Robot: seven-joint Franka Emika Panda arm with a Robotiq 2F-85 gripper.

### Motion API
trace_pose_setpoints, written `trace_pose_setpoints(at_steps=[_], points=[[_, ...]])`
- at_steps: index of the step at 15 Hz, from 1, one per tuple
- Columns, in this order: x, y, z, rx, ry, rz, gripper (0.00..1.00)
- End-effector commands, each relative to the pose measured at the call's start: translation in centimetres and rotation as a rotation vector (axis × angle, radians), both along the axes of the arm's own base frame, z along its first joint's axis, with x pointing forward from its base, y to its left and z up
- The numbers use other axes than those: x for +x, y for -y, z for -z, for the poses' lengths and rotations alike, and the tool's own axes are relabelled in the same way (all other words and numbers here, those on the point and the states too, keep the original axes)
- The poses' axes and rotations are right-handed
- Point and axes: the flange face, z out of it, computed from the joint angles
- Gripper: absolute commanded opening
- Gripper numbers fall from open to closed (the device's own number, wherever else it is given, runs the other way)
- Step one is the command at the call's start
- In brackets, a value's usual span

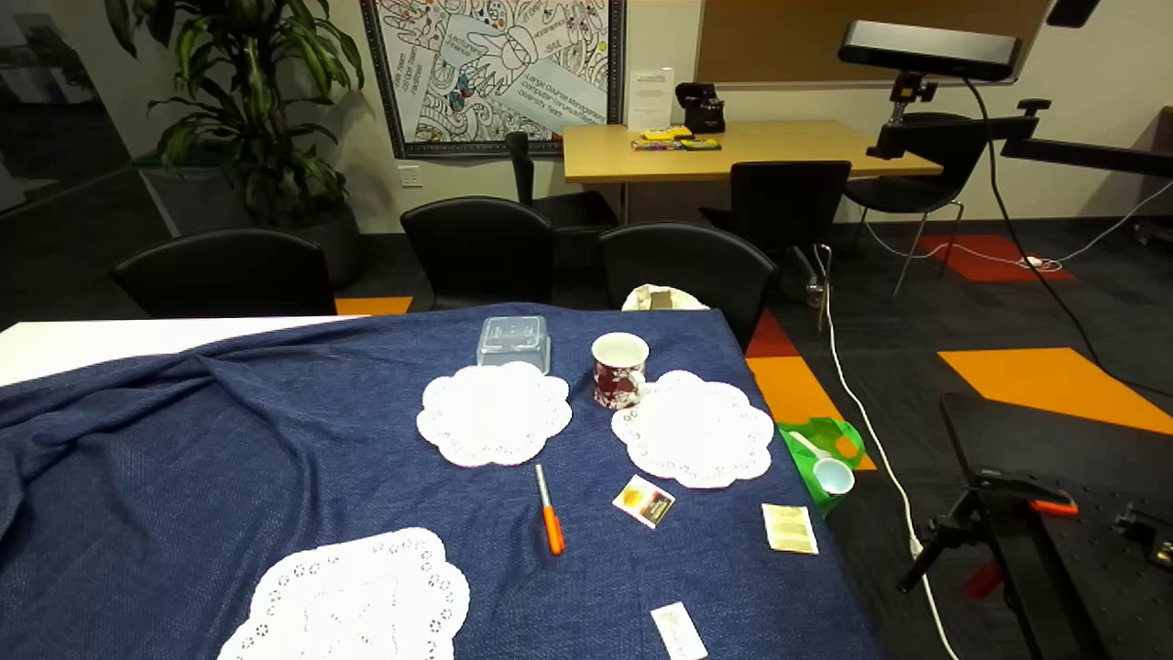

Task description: Put the marker into the mug.

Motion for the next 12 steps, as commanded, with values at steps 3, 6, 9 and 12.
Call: trace_pose_setpoints(at_steps=[3, 6, 9, 12], points=[[4.3, -3.9, -0.4, 0.024, 0.047, 0.109, 1.00], [6.3, -6.2, 0.1, 0.055, 0.075, 0.176, 1.00], [8.1, -8.0, 0.8, 0.107, 0.110, 0.237, 1.00], [10.1, -9.8, 1.9, 0.162, 0.134, 0.291, 1.00]])
